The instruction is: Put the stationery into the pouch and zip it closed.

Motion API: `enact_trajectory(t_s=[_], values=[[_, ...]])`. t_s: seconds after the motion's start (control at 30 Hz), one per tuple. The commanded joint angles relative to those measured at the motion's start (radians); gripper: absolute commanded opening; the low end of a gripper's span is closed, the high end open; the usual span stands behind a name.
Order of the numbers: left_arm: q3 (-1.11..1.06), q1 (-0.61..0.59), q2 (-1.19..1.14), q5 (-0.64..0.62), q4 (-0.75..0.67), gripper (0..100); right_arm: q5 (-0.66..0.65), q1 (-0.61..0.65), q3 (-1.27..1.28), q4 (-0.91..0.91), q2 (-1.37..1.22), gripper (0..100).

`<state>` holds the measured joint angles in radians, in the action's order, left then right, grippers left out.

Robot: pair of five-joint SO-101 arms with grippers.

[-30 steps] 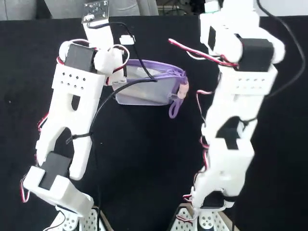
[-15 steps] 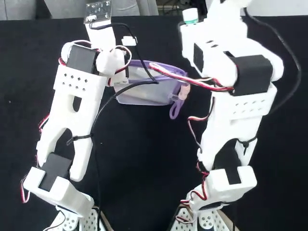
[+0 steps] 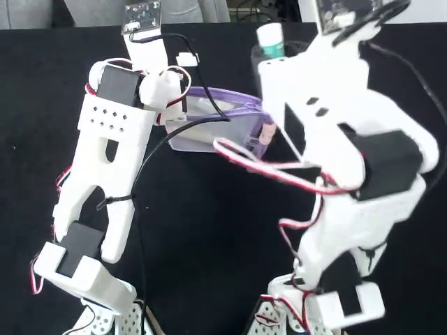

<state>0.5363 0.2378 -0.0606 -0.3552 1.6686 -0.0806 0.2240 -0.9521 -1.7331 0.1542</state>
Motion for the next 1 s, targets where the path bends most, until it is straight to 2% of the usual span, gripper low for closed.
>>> enact_trajectory(t_s=[0.0, 0.17, 0.4, 0.53, 0.63, 0.8, 0.97], values=[[-0.005, 0.025, 0.008, -0.008, -0.011, 3, 0.006, 0.035, 0.131, 0.069, 0.073, 1.1], [-0.005, 0.022, 0.015, -0.008, -0.009, 3, 0.006, 0.037, 0.4, 0.252, 0.153, 1.1], [-0.061, 0.021, 0.127, -0.008, -0.012, 3, 0.008, 0.038, 0.883, 0.634, 0.444, 1.1], [-0.099, 0.022, 0.166, -0.008, -0.02, 3, 0.008, 0.038, 1.092, 0.813, 0.595, 1.1], [-0.101, 0.024, 0.169, -0.008, -0.02, 3, 0.008, 0.083, 1.222, 0.921, 0.674, 1.1], [-0.174, 0.021, 0.17, -0.008, -0.097, 3, 0.005, 0.167, 1.414, 1.071, 0.788, 1.1], [-0.248, 0.022, 0.175, -0.008, -0.172, 3, 0.005, 0.195, 1.586, 1.217, 0.917, 1.1]])
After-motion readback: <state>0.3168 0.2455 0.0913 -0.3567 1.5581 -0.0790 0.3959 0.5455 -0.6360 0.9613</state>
